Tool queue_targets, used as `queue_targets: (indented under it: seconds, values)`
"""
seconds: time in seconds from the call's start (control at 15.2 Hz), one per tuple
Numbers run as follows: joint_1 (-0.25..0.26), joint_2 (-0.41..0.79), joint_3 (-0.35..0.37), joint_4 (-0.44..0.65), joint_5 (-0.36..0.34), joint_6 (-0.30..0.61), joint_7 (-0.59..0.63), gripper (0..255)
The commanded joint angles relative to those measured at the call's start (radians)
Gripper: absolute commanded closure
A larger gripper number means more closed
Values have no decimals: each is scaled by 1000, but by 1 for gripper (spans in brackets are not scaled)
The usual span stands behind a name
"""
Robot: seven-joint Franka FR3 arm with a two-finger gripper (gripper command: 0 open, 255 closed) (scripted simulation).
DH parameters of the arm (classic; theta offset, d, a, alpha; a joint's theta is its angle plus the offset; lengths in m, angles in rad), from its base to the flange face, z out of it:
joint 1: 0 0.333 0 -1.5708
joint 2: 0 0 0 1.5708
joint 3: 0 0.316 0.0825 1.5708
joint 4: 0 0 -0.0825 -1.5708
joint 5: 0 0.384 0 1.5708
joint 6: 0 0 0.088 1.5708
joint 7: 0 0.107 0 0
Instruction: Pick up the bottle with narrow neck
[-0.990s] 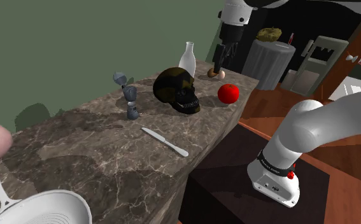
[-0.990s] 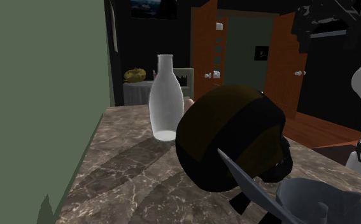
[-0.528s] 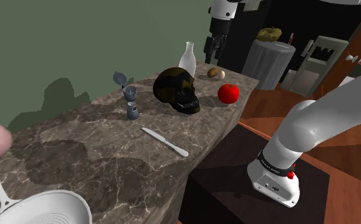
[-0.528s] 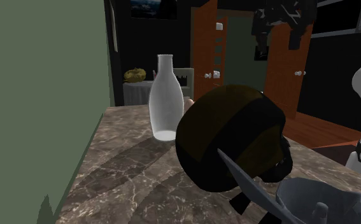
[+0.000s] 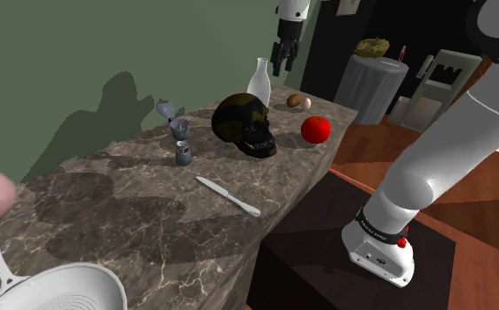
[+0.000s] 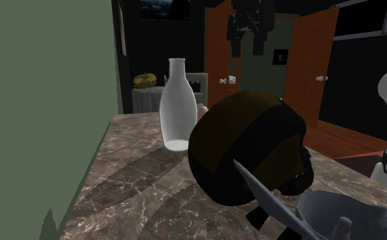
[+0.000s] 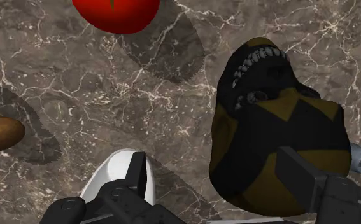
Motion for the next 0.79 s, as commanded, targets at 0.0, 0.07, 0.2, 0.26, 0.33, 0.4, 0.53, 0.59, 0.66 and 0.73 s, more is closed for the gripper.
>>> queue_targets:
  seconds: [0.0, 0.07, 0.2, 0.26, 0.33, 0.4, 0.53, 0.59, 0.66, 0.73]
  values:
    - [-6, 76, -11, 88, 1, -14, -23, 0]
    - [-10, 115, -17, 134, 2, -21, -36, 0]
    - [-20, 195, -28, 231, 6, -39, -61, 0]
    - [-25, 237, -32, 283, 9, -50, -74, 0]
    - [-31, 280, -37, 338, 12, -63, -86, 0]
    - [-37, 324, -41, 396, 16, -78, -98, 0]
    - [-52, 417, -48, 525, 24, -114, -121, 0]
    - [-60, 468, -50, 597, 29, -137, -131, 0]
    - [-69, 522, -52, 676, 34, -162, -142, 0]
    - [-74, 545, -52, 711, 36, -174, -146, 0]
